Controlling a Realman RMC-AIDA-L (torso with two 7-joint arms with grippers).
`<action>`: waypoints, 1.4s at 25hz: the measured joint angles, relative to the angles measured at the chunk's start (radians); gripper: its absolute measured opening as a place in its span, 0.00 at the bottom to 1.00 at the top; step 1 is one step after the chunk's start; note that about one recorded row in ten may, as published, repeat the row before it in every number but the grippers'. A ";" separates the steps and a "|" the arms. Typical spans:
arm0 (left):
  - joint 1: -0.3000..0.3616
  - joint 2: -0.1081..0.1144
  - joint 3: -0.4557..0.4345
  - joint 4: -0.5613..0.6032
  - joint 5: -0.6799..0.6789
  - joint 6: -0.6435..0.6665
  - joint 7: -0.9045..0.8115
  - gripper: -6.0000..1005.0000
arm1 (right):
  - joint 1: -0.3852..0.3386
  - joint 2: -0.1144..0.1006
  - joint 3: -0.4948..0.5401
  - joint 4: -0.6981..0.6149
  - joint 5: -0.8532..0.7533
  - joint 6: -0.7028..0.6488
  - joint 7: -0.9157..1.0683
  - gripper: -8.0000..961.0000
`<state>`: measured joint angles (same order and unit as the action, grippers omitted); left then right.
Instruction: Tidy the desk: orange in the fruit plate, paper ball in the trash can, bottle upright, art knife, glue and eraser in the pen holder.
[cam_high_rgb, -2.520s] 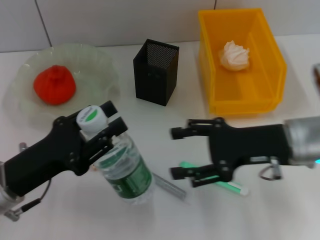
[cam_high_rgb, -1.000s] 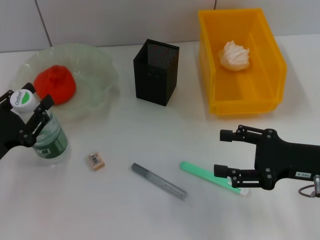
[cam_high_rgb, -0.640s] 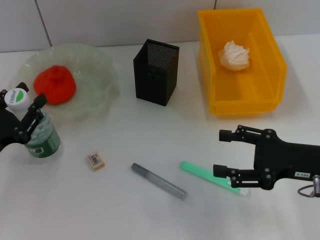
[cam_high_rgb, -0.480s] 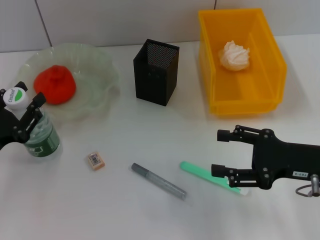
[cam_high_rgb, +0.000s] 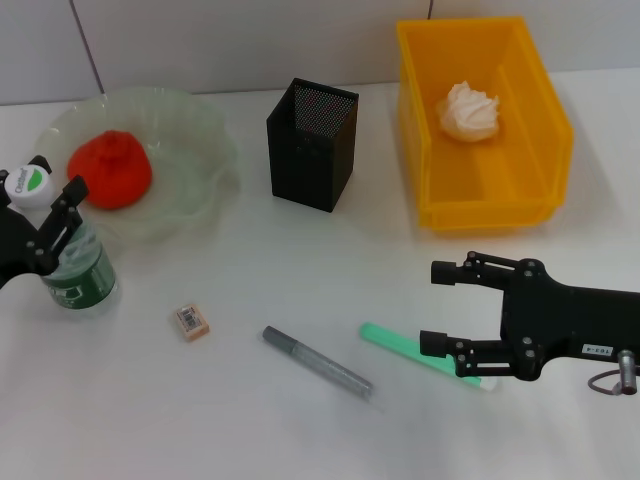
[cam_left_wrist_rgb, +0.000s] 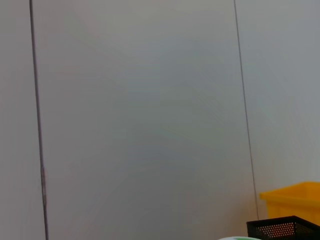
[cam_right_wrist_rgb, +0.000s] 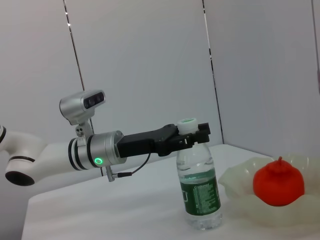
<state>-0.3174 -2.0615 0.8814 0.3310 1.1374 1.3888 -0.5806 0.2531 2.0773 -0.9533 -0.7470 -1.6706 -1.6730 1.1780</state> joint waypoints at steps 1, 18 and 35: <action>-0.001 -0.001 -0.002 0.000 0.000 -0.005 0.000 0.44 | 0.000 0.000 0.000 0.000 0.000 0.000 0.000 0.86; 0.000 -0.008 -0.009 -0.002 -0.023 -0.001 0.000 0.55 | -0.003 -0.002 0.001 0.005 0.000 0.001 0.000 0.86; 0.107 0.004 0.004 0.006 0.031 0.314 -0.057 0.80 | 0.008 -0.011 0.116 -0.074 0.006 -0.015 0.116 0.86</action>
<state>-0.2101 -2.0570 0.8849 0.3372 1.1689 1.7029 -0.6374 0.2612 2.0664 -0.8374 -0.8211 -1.6643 -1.6879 1.2940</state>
